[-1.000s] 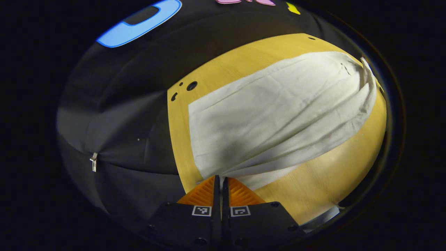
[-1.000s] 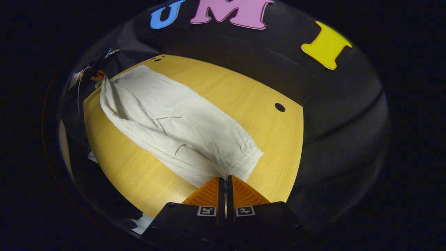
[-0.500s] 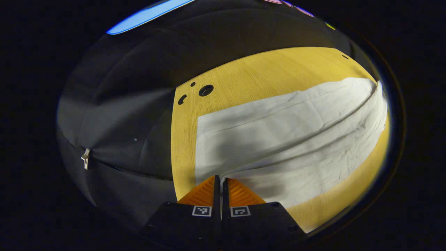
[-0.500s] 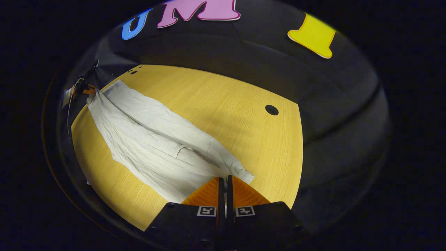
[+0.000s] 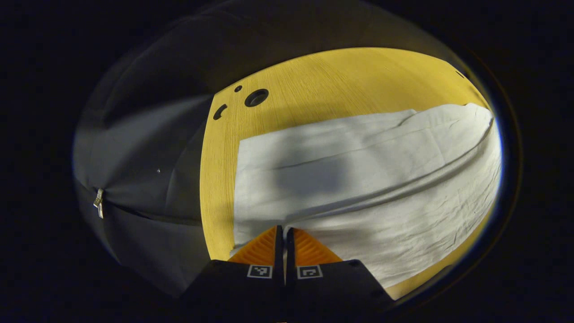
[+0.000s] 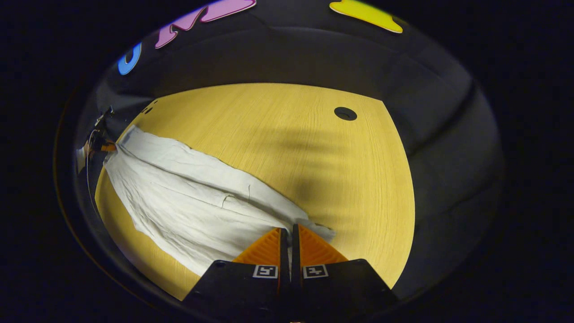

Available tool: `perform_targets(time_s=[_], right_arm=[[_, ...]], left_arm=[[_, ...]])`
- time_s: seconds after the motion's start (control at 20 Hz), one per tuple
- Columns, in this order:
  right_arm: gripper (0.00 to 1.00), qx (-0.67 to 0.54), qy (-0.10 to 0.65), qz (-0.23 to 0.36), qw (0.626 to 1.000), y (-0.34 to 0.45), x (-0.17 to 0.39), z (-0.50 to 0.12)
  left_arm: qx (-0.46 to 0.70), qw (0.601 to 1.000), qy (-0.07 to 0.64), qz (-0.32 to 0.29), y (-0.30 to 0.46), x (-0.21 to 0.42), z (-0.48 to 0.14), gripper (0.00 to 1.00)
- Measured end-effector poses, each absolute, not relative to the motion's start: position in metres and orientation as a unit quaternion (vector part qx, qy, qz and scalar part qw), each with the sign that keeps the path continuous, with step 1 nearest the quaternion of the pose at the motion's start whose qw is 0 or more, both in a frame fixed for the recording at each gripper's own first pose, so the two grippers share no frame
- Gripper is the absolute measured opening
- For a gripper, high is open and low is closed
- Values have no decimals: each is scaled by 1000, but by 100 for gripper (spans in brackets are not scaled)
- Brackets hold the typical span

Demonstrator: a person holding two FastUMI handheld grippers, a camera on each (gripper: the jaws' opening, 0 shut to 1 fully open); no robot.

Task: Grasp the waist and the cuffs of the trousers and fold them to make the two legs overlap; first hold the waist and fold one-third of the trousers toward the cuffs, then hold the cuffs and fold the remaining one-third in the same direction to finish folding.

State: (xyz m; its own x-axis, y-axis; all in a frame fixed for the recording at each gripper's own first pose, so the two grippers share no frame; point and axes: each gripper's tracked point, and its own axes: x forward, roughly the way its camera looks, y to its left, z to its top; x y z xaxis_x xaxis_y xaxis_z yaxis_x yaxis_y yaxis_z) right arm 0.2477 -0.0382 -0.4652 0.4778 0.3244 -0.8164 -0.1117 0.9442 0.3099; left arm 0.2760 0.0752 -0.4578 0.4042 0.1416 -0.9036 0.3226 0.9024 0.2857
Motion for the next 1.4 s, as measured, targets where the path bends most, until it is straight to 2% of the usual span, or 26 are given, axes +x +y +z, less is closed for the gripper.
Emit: perform_targets(time_s=[0.1, 0.2, 0.3, 0.35, 0.4, 0.5, 0.55, 0.8, 1.05, 1.4], right_arm=[[9, 138, 495, 108, 851, -42, 250, -465], [15, 171, 478, 95, 857, -45, 252, -458], [30, 218, 452, 81, 861, -49, 262, -450], [52, 253, 434, 71, 862, -46, 266, -443], [58, 291, 415, 59, 860, -49, 265, -430], [93, 358, 379, 18, 853, -61, 261, -410], [87, 378, 362, 1, 852, -65, 259, -403], [87, 419, 342, -102, 835, -86, 207, -396], [87, 447, 372, -143, 800, -63, 145, -407], [87, 518, 360, -207, 747, -36, 130, -439]], left_arm=[[220, 814, 535, -44, 80, 280, -455, 8], [235, 818, 524, -20, 92, 282, -449, 40], [221, 829, 513, -17, 94, 281, -443, 74], [212, 837, 505, -17, 93, 281, -438, 81], [204, 842, 499, -19, 92, 278, -433, 82], [188, 856, 482, -25, 87, 274, -421, 88], [176, 863, 472, -29, 84, 272, -413, 90], [113, 894, 434, -26, 76, 248, -379, 92], [64, 907, 414, -24, 68, 219, -362, 93], [-27, 911, 410, -9, 61, 171, -358, 93]])
